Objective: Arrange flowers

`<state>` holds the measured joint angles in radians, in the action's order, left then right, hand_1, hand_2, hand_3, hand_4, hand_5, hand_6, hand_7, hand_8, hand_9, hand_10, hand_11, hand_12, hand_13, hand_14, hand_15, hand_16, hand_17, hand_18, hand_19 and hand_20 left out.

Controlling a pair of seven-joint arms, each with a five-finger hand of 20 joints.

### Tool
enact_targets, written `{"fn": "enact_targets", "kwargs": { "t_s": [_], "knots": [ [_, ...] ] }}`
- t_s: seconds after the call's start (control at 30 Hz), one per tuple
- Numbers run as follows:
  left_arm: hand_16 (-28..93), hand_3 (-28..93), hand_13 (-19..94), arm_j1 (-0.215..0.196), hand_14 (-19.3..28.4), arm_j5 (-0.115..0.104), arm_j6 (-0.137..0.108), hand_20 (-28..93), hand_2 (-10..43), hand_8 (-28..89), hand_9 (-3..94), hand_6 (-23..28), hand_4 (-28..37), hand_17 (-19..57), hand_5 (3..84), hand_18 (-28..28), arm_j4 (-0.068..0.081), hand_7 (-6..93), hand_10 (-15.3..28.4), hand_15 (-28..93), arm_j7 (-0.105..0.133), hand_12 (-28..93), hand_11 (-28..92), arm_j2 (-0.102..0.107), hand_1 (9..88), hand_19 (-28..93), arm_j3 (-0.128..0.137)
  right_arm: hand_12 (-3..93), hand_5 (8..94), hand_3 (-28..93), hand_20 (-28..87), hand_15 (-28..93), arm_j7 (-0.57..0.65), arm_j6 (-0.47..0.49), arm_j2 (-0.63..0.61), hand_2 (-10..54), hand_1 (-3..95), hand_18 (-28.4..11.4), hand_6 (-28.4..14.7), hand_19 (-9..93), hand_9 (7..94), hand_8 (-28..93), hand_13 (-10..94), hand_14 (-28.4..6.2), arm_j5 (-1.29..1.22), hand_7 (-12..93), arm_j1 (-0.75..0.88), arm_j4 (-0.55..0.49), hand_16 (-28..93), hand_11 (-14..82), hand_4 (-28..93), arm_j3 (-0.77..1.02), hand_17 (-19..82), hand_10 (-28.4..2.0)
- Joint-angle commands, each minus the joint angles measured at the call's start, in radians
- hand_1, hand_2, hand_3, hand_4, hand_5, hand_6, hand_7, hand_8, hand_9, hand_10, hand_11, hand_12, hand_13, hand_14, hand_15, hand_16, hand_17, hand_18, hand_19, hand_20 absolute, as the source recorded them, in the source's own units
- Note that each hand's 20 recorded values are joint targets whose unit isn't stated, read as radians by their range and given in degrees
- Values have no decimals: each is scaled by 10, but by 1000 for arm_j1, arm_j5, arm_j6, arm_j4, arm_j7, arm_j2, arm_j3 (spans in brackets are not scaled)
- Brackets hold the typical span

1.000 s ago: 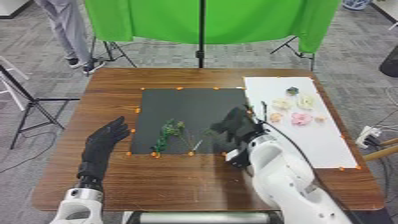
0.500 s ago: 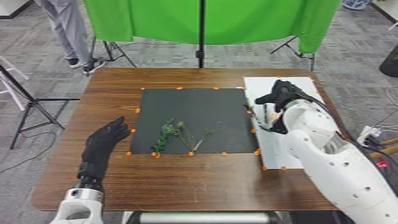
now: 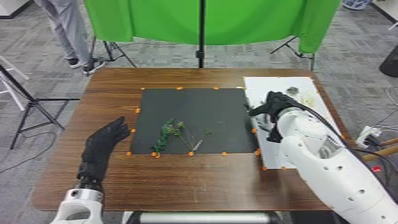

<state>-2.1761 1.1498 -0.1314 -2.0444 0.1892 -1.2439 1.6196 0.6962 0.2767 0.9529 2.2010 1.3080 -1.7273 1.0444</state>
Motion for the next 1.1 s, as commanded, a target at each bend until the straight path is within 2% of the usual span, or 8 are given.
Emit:
{"fn": "enact_targets", "kwargs": {
  "t_s": [0.03, 0.37, 0.43, 0.47, 0.5, 0.53, 0.7, 1.1],
  "knots": [
    [-35, 704, 321, -8, 169, 5, 7, 183, 4, -61, 402, 49, -283, 46, 432, 121, 2, 93, 130, 255, -13, 92, 163, -6, 208, 91, 1, 260, 689, 561, 603, 627, 4, 33, -1, -95, 277, -97, -84, 932, 871, -60, 933, -30, 38, 102, 19, 10, 324, 472, -189, -34, 716, -130],
    [-34, 708, 320, -1, 169, 9, 16, 182, -3, -61, 401, 50, -282, 45, 431, 121, 5, 93, 130, 255, -18, 93, 162, -8, 211, 90, 2, 258, 748, 614, 607, 649, -57, -5, 10, -95, 419, -89, -49, 932, 879, -32, 937, -21, 206, 263, 36, 69, 316, 498, -196, -153, 729, -114],
    [-34, 707, 318, 0, 169, 11, 16, 182, -4, -61, 399, 50, -282, 45, 431, 121, 5, 93, 130, 254, -19, 93, 162, -9, 215, 89, 2, 256, 746, 558, 613, 660, -61, -5, 18, -95, 477, -88, -37, 932, 884, 183, 937, -17, 211, 288, 35, 86, 304, 505, -169, -164, 735, -111],
    [-34, 707, 317, 0, 169, 10, 18, 182, -5, -61, 397, 50, -282, 45, 430, 120, 5, 93, 129, 254, -18, 93, 161, -8, 216, 89, 2, 257, 747, 6, 616, 668, -57, -13, 22, -95, 703, -88, -30, 932, 889, 235, 937, -17, 200, 306, 36, 92, 299, 505, 184, -164, 737, -110],
    [-33, 707, 316, -1, 169, 11, 17, 182, -6, -61, 395, 50, -281, 44, 429, 120, 5, 92, 128, 254, -18, 93, 160, -7, 217, 88, 3, 255, 752, -213, 618, 677, -56, -25, 26, -95, 801, -88, -24, 932, 896, 259, 937, -17, 194, 323, 39, 98, 294, 504, 338, -162, 741, -109],
    [-33, 707, 315, 0, 169, 11, 18, 182, -7, -60, 395, 50, -281, 44, 428, 120, 5, 92, 128, 254, -18, 93, 160, -7, 218, 88, 3, 255, 757, -259, 620, 683, -53, -34, 28, -95, 829, -90, -20, 932, 901, 263, 937, -18, 191, 340, 40, 101, 288, 503, 397, -160, 743, -108],
    [-29, 705, 310, -5, 170, 10, 18, 183, -8, -60, 392, 51, -278, 42, 425, 121, 4, 89, 128, 255, -20, 94, 159, -8, 221, 88, 4, 254, 781, -281, 627, 710, -47, -134, 23, -95, 861, -94, -11, 932, 926, 259, 937, -21, 130, 388, 60, 72, 263, 495, 566, -111, 757, -105],
    [-26, 702, 309, 1, 171, 10, 30, 184, -8, -59, 391, 53, -274, 41, 426, 121, 7, 89, 128, 257, -26, 95, 157, -5, 223, 88, -1, 251, 776, -282, 640, 730, -85, -365, 45, -95, 856, -98, -35, 932, 932, 272, 937, -22, 38, 414, 142, -146, 249, 512, 653, 10, 768, -98]
  ]
}}
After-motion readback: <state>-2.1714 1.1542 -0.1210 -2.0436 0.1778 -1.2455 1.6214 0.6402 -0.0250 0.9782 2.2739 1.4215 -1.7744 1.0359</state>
